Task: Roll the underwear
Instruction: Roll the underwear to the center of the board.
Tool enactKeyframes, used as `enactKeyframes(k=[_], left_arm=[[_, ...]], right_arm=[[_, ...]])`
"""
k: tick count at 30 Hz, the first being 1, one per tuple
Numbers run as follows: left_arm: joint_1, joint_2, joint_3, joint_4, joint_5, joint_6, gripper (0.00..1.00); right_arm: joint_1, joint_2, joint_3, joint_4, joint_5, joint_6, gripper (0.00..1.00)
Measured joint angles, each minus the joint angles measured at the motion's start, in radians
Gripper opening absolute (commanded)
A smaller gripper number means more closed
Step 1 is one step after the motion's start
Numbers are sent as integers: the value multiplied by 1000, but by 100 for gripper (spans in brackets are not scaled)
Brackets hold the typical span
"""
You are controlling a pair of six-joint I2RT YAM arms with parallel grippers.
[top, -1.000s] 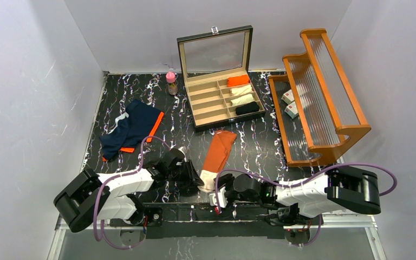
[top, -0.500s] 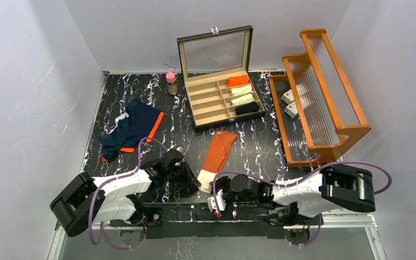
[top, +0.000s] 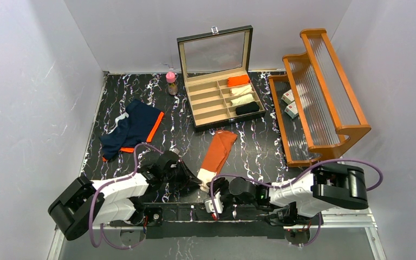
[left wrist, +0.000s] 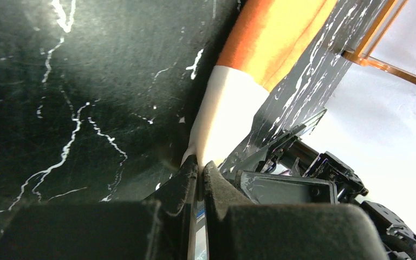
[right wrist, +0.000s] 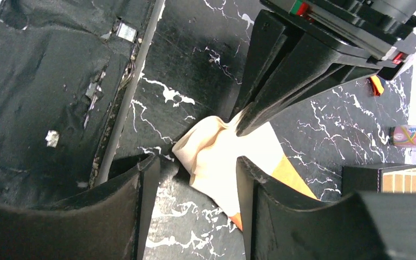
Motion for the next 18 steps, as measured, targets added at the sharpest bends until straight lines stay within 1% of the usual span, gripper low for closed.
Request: enactKeyframes(k=[5,8,15,18], left_arm=[[1,-4,-6,-6,-4,-8,0],[1,-12,-6,-13,-8,-6,0],[1,-16,-5,-53,-14,14,0],[1,-25,-4,-74,-17,22,0]], right_arm=[[12,67,0,93,28,7,52],[14,92,0,124,40,23,48],[19,144,0,192,90,86,42],[19,163,-1,222,114,108,36]])
